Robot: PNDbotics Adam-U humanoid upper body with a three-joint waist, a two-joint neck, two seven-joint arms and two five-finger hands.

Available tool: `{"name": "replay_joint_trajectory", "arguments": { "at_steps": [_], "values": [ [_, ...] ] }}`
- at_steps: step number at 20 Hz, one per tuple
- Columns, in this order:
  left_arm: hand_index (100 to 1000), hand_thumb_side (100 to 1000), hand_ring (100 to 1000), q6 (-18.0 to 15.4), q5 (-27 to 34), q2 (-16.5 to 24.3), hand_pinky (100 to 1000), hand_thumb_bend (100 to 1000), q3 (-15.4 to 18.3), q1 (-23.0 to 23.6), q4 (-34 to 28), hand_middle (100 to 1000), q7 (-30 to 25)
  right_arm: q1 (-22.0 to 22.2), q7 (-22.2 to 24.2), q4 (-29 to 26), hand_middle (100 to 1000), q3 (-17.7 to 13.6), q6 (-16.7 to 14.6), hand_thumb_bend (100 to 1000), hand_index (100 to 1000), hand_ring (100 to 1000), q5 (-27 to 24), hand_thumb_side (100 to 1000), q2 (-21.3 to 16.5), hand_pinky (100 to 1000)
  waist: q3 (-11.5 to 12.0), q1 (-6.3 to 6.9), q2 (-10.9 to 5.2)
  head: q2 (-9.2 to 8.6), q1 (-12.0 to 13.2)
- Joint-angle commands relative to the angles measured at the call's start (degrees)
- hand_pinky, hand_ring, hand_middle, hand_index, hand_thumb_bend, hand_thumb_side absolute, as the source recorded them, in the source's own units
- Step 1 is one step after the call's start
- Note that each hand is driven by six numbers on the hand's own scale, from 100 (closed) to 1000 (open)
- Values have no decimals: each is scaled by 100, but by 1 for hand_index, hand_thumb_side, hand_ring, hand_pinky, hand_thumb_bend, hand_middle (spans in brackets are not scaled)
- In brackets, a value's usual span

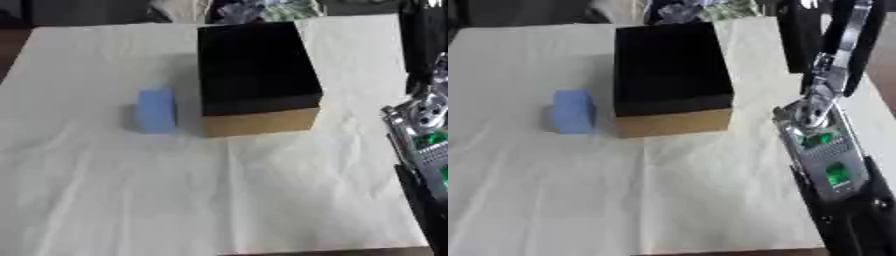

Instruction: Pick up objects on the table and place them in the box.

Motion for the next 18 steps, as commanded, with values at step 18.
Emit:
{"name": "replay_joint_trajectory", "arguments": {
  "at_steps": [18],
  "values": [
    [930,436,824,2440,-397,2482,966,307,-1320,-1524,-94,794,-3128,-38,147,-90,604,96,64,100,838,696,-66,592,-135,748,-64,100,-187,51,143]
  ]
}}
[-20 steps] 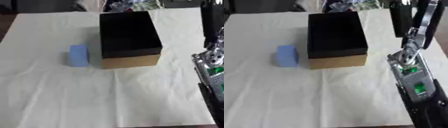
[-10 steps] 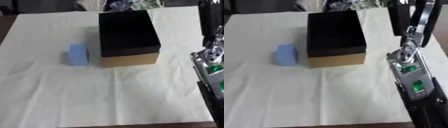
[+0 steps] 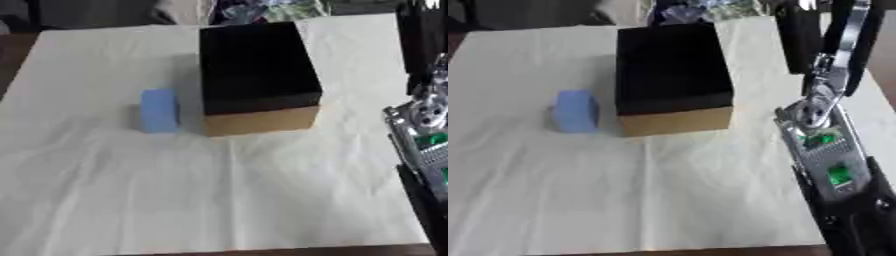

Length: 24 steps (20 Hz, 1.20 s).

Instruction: Pick up objects on the table and place them in the box.

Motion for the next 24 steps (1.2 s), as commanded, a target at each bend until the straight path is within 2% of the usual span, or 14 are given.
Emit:
{"name": "replay_joint_trajectory", "arguments": {
  "at_steps": [1,5,8,11,19,24],
  "values": [
    [933,426,827,205,-77,222,968,333,-123,-347,-78,798,-630,-63,32,-90,604,17,-7,100,838,696,-35,592,-126,748,-19,23,-113,23,50],
    [942,384,847,465,-214,131,979,468,-340,-747,-69,820,-1494,-66,56,-90,604,43,-13,100,838,696,-52,593,-118,748,-56,46,-118,14,97],
    [946,359,852,645,-349,-34,988,513,-474,-1032,67,825,-2075,-66,73,-90,604,58,-19,100,838,696,-63,593,-107,748,-67,57,-126,10,122],
    [954,301,860,714,-396,-215,1000,603,-601,-1284,263,834,-2494,-61,86,-90,604,69,-22,100,838,696,-70,594,-102,748,-83,70,-131,13,143],
    [988,359,914,789,-533,-749,1000,700,-967,-1938,875,869,-3727,-23,72,-90,603,79,-21,100,838,696,-91,595,-93,748,-105,96,-149,37,137],
    [995,354,933,763,-919,-1196,1000,723,-1203,-2315,1400,880,-4156,-7,71,-90,603,74,-25,100,838,696,-87,596,-78,748,-120,94,-178,66,144]
  ]
}}
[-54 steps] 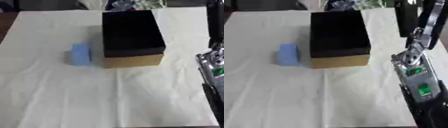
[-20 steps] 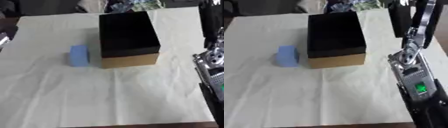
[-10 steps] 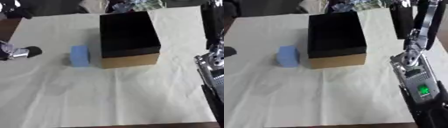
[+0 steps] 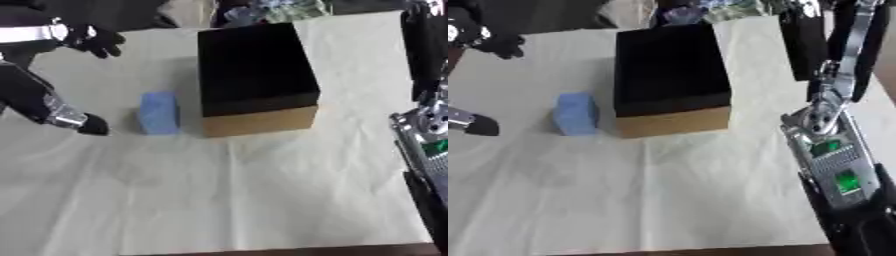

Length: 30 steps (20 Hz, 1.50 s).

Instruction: Pick up objects on the table and place them in the box.

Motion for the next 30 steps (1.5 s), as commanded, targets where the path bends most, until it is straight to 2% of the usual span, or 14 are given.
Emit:
{"name": "replay_joint_trajectory", "arguments": {
  "at_steps": [1,8,17,24,30],
  "values": [
    [999,353,939,-17,-285,-145,1000,727,-64,-241,296,884,-244,-39,5,-90,603,-18,-15,100,838,696,-18,603,-76,748,-7,-14,-129,69,20],
    [1000,316,983,-88,-794,-617,1000,712,-108,-451,1278,925,-285,-9,-10,-90,602,-15,-45,100,838,696,-33,599,-55,748,-32,26,-130,139,-30],
    [1000,318,987,-245,-1389,-1043,1000,712,8,-675,2384,926,-22,-33,-31,-90,600,9,-78,100,840,696,-78,604,-39,748,-145,81,-14,65,5],
    [1000,338,985,-299,-1468,-1318,1000,707,176,-846,2949,925,119,-92,-61,-90,598,27,-111,100,840,695,-106,606,-33,747,-246,113,112,-38,87],
    [1000,347,984,-398,-1358,-1397,1000,720,198,-872,3083,924,12,-87,-106,-90,597,44,-125,100,840,695,-134,609,-40,746,-289,150,181,-71,57]
  ]
}}
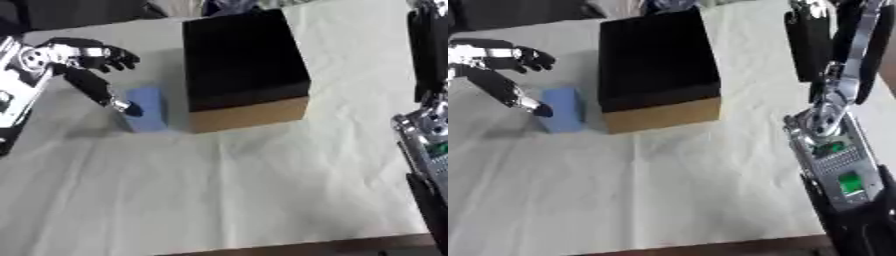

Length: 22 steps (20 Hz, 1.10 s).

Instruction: Pick up objects on the table and place them in the box.

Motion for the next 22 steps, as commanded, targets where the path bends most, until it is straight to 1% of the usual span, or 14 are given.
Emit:
{"name": "replay_joint_trajectory", "arguments": {
  "at_steps": [1,5,9,12,15,17,19,21,22],
  "values": [
    [1000,345,984,-41,22,79,1000,723,88,-157,-13,924,-32,-75,-29,-90,597,8,-18,100,840,695,-40,609,-48,746,-8,-6,-83,-68,3],
    [1000,345,982,-66,-22,24,1000,720,116,-150,87,922,-37,-99,-44,-90,597,15,-34,100,840,694,-50,610,-54,746,-53,16,-30,-91,3],
    [1000,319,979,-110,-121,-27,1000,718,118,-134,166,915,-7,-110,-68,-90,596,19,-48,100,840,694,-82,612,-58,746,-81,28,17,-92,-15],
    [1000,277,975,-132,-213,-74,1000,703,99,-124,225,909,17,-124,-77,-90,596,23,-77,100,841,694,-129,613,-48,746,-99,30,39,-97,-1],
    [997,256,969,-157,-306,-125,1000,680,83,-105,277,900,42,-128,-87,-90,596,9,-80,100,841,694,-141,613,-53,746,-107,20,47,-104,16],
    [980,250,958,-160,-365,-164,1000,649,69,-107,298,873,81,-131,-89,-90,596,7,-77,100,841,695,-145,614,-44,746,-114,15,47,-116,24],
    [939,240,935,-147,-444,-193,1000,612,50,-110,298,816,164,-131,-88,-90,596,6,-75,100,841,695,-146,614,-36,746,-117,8,44,-127,29],
    [869,236,888,-110,-505,-212,1000,534,31,-110,270,735,279,-128,-93,-90,596,0,-67,100,841,695,-147,614,-36,747,-114,-4,39,-135,29],
    [823,208,848,-81,-524,-218,1000,495,24,-112,252,672,344,-128,-95,-90,596,-4,-64,100,841,695,-147,614,-36,747,-114,-8,36,-136,29]
  ]
}}
